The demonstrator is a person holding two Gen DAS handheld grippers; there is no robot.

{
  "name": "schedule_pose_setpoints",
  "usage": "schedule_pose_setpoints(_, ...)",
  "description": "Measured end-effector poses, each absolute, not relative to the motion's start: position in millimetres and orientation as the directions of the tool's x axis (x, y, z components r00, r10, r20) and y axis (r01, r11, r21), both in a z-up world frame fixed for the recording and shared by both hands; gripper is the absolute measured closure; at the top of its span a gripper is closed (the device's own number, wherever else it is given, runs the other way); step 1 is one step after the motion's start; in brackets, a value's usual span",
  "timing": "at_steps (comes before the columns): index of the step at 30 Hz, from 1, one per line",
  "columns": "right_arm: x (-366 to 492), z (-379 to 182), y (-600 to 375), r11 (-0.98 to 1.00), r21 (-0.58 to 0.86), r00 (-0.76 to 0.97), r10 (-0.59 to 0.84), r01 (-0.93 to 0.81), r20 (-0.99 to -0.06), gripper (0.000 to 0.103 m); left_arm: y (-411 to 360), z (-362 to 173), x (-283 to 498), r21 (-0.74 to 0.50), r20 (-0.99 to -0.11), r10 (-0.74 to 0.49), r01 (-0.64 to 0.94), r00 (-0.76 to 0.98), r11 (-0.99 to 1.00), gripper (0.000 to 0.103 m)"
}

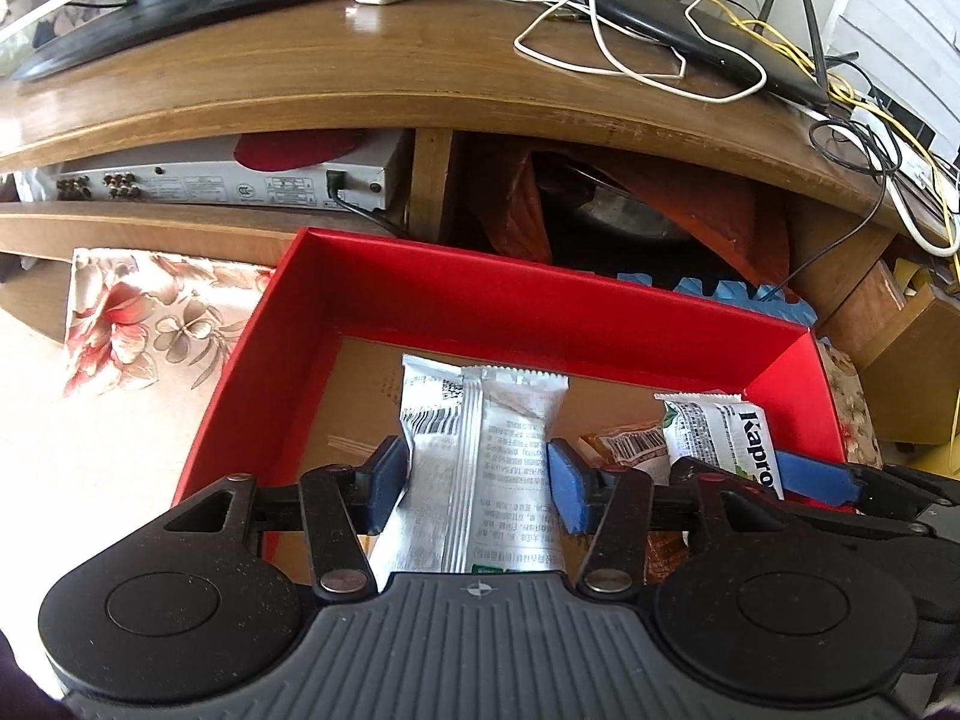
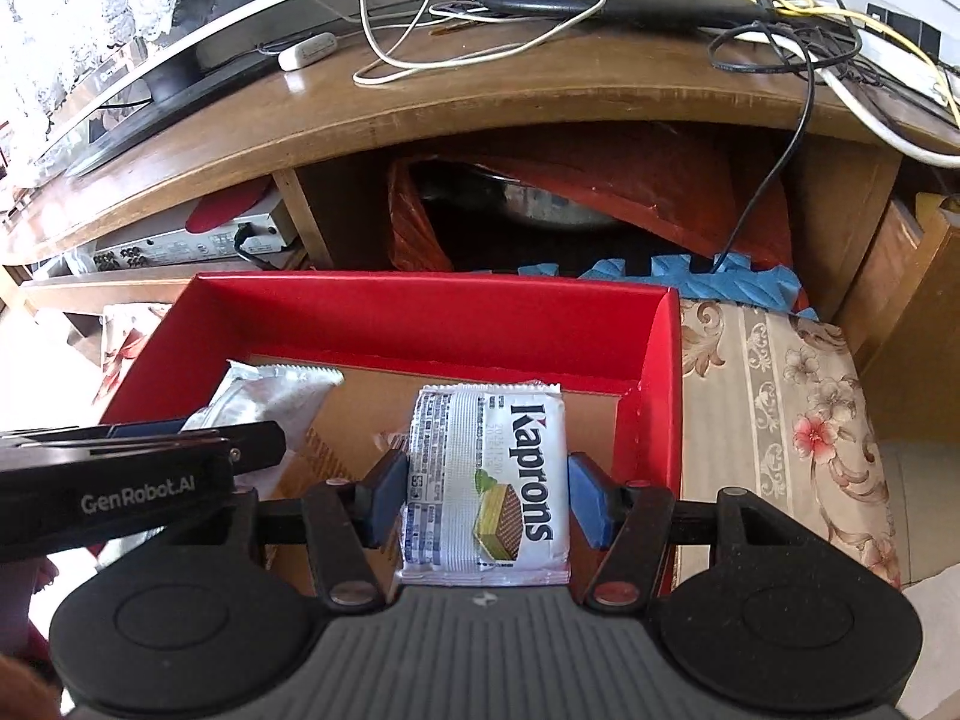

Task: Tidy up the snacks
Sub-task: 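Drop both packets into the red box by opening both tools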

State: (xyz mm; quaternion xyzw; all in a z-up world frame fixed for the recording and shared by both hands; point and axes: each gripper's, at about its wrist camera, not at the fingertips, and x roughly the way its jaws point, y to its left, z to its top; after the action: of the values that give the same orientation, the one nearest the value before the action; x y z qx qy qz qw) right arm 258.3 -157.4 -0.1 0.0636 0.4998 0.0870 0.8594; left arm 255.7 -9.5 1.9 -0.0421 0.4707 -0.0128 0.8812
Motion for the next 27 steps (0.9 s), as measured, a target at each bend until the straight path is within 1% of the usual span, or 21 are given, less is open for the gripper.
schedule_pose_setpoints(5, 256, 6, -158, 0.977, 0.195, 0.506, 0.21, -0.083, -0.837, 0.048, -10, 10, 252, -0.066, -0.815, -0.046, -0.014, 0.578, 0.998, 0.037)
schedule_pose_setpoints(9, 255, 10, -159, 0.977, 0.197, 0.51, 0.209, -0.078, -0.834, 0.048, -8, 15, 249, -0.076, -0.81, -0.053, -0.015, 0.584, 0.997, 0.031)
schedule_pose_setpoints(20, 236, 26, -162, 0.975, 0.21, 0.518, 0.216, -0.071, -0.828, 0.048, -6, 32, 230, -0.079, -0.795, -0.069, 0.011, 0.603, 0.997, 0.026)
schedule_pose_setpoints(27, 212, 41, -154, 0.972, 0.215, 0.517, 0.234, -0.098, -0.824, 0.048, 4, 42, 207, -0.086, -0.788, -0.076, 0.012, 0.612, 0.996, 0.023)
